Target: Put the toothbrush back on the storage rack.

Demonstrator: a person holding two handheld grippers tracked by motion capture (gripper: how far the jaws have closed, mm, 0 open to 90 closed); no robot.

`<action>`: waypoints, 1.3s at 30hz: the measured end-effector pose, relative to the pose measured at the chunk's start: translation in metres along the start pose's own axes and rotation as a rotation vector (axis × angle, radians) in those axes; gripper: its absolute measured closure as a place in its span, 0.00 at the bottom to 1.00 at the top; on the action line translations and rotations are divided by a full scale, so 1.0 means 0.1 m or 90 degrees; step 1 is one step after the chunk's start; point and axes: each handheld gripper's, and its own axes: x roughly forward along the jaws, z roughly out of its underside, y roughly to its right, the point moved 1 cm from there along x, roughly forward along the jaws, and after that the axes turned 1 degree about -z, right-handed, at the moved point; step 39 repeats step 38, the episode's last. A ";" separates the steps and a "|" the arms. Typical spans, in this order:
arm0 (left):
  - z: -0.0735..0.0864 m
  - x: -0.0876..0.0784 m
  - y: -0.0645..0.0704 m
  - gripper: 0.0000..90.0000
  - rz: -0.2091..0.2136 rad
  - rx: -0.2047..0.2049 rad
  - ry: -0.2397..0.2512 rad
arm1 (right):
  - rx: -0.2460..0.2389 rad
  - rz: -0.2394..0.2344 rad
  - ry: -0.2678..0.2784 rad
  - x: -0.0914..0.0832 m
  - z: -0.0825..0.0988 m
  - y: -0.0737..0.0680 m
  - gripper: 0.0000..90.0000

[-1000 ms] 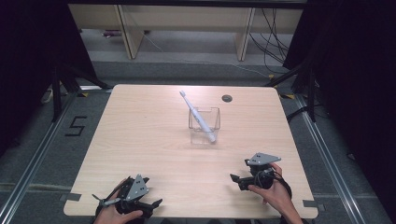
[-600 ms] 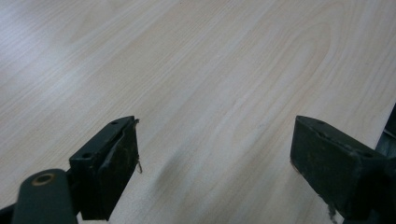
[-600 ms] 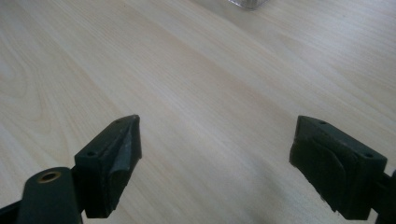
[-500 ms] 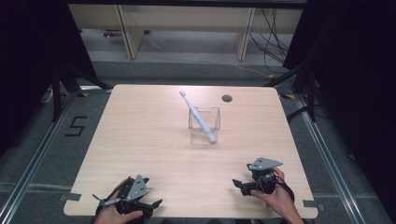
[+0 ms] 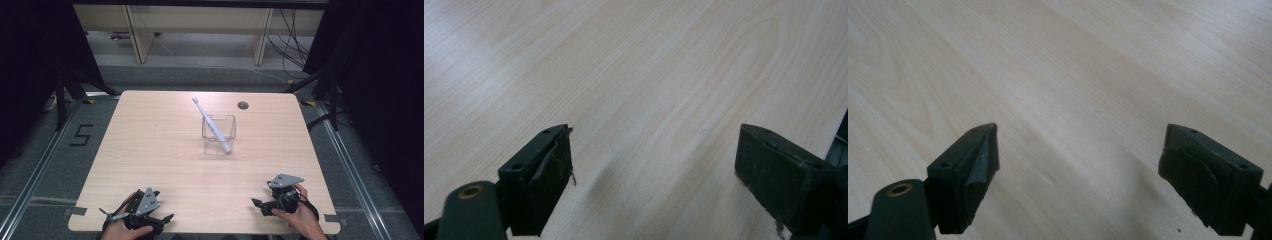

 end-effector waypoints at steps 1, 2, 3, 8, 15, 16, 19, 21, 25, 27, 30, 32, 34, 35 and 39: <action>0.00 0.00 0.00 0.17 -0.004 0.000 0.001 | 0.013 -0.004 -0.013 -0.02 0.00 -0.01 0.19; 0.00 0.00 0.00 0.17 -0.003 0.000 0.001 | -0.003 -0.009 -0.012 -0.02 0.01 0.00 0.19; 0.00 0.00 0.00 0.17 -0.004 0.000 0.001 | -0.001 -0.004 -0.016 -0.02 0.02 0.00 0.19; 0.00 0.00 0.00 0.17 -0.003 0.001 0.000 | 0.007 0.002 -0.011 -0.02 0.05 -0.01 0.19; 0.00 0.00 0.00 0.17 -0.004 0.002 0.001 | -0.006 0.004 -0.020 -0.04 0.04 -0.01 0.19; 0.00 0.00 0.01 0.17 -0.001 -0.001 0.004 | -0.009 0.005 -0.022 -0.04 0.04 -0.01 0.19; 0.00 0.00 0.00 0.17 -0.003 0.001 0.002 | -0.002 0.005 -0.015 -0.02 0.05 -0.02 0.19; 0.00 0.00 0.01 0.17 -0.002 -0.001 0.005 | -0.009 0.001 -0.020 -0.03 0.04 -0.02 0.19; 0.00 -0.01 0.00 0.17 -0.004 0.002 0.001 | -0.009 -0.001 -0.026 -0.03 0.04 -0.02 0.19; 0.00 -0.01 0.00 0.17 -0.004 0.002 0.002 | -0.013 -0.001 -0.027 -0.03 0.04 -0.02 0.19; 0.00 -0.01 0.00 0.17 -0.004 0.002 0.001 | -0.016 -0.004 -0.023 -0.03 0.04 -0.02 0.19; 0.00 -0.01 0.00 0.17 -0.005 0.001 0.001 | -0.014 -0.004 -0.024 -0.03 0.04 -0.02 0.19; 0.00 -0.01 0.00 0.17 -0.005 0.002 0.001 | -0.013 -0.004 -0.026 -0.03 0.04 -0.02 0.19; 0.00 -0.01 0.00 0.17 -0.005 0.001 0.002 | -0.013 -0.004 -0.026 -0.03 0.03 -0.02 0.19; 0.00 0.00 0.00 0.17 -0.005 0.000 0.007 | -0.009 -0.006 -0.025 -0.03 0.03 -0.03 0.19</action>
